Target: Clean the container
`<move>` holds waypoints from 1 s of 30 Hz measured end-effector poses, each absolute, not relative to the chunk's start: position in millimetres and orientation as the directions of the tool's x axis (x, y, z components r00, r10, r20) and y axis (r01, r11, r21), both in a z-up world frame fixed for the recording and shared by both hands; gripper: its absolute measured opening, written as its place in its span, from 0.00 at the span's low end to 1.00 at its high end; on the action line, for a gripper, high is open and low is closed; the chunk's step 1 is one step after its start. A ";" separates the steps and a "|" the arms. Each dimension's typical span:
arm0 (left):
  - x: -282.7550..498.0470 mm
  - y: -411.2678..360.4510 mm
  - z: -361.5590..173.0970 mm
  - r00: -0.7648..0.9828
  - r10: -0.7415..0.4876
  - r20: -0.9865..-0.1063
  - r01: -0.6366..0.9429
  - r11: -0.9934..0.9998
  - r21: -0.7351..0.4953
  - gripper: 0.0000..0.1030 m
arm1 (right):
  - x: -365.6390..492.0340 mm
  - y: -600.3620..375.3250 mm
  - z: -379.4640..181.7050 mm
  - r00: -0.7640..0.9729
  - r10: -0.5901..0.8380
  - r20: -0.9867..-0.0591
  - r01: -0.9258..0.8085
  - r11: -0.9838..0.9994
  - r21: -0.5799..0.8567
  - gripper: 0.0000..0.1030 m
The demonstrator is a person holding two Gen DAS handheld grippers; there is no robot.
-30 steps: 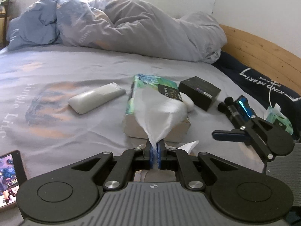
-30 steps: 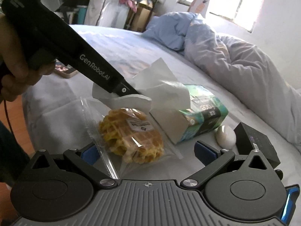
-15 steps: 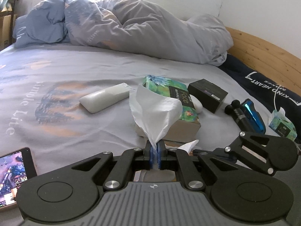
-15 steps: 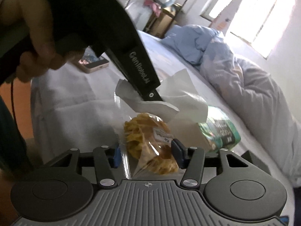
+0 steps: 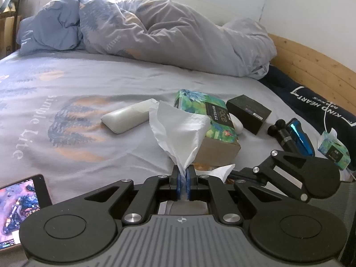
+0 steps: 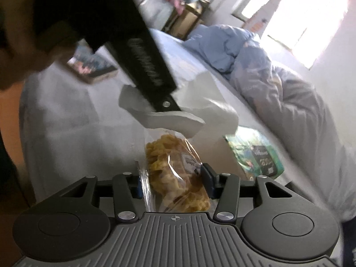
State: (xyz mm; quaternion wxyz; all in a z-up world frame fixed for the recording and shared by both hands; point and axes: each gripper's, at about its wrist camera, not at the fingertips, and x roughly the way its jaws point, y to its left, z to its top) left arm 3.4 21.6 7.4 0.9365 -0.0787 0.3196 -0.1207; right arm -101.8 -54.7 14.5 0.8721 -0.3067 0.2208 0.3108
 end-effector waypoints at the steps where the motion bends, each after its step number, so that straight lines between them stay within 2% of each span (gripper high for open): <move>1: 2.9 24.2 8.5 0.771 -0.275 -0.575 0.172 0.958 -0.228 0.08 | -98.5 -58.2 17.6 0.701 0.419 -0.576 -0.679 0.640 -0.361 0.50; 9: -1.5 34.6 20.8 0.811 -0.263 -0.522 0.152 0.957 -0.246 0.09 | -72.6 -91.9 36.6 0.625 0.534 -0.570 -0.654 0.757 -0.007 0.48; 16: -9.2 34.6 32.0 0.845 -0.265 -0.465 0.162 0.955 -0.250 0.09 | -58.1 -123.8 42.9 0.542 0.647 -0.536 -0.571 0.752 0.330 0.48; 20: -15.9 34.1 40.9 0.866 -0.264 -0.425 0.166 0.953 -0.253 0.09 | -39.9 -151.6 35.3 0.482 0.738 -0.473 -0.434 0.669 0.603 0.47; 24: -22.4 32.6 49.7 0.884 -0.262 -0.387 0.169 0.952 -0.257 0.09 | -28.3 -182.7 17.4 0.480 0.784 -0.394 -0.235 0.547 0.803 0.46; 26: -22.4 30.0 49.8 0.878 -0.264 -0.399 0.171 0.952 -0.253 0.09 | -24.0 -190.1 14.3 0.501 0.761 -0.412 -0.195 0.563 0.803 0.42; 30: -21.3 20.2 43.4 0.858 -0.282 -0.428 0.193 0.951 -0.240 0.09 | -21.3 -193.6 9.2 0.525 0.674 -0.520 -0.153 0.675 0.722 0.45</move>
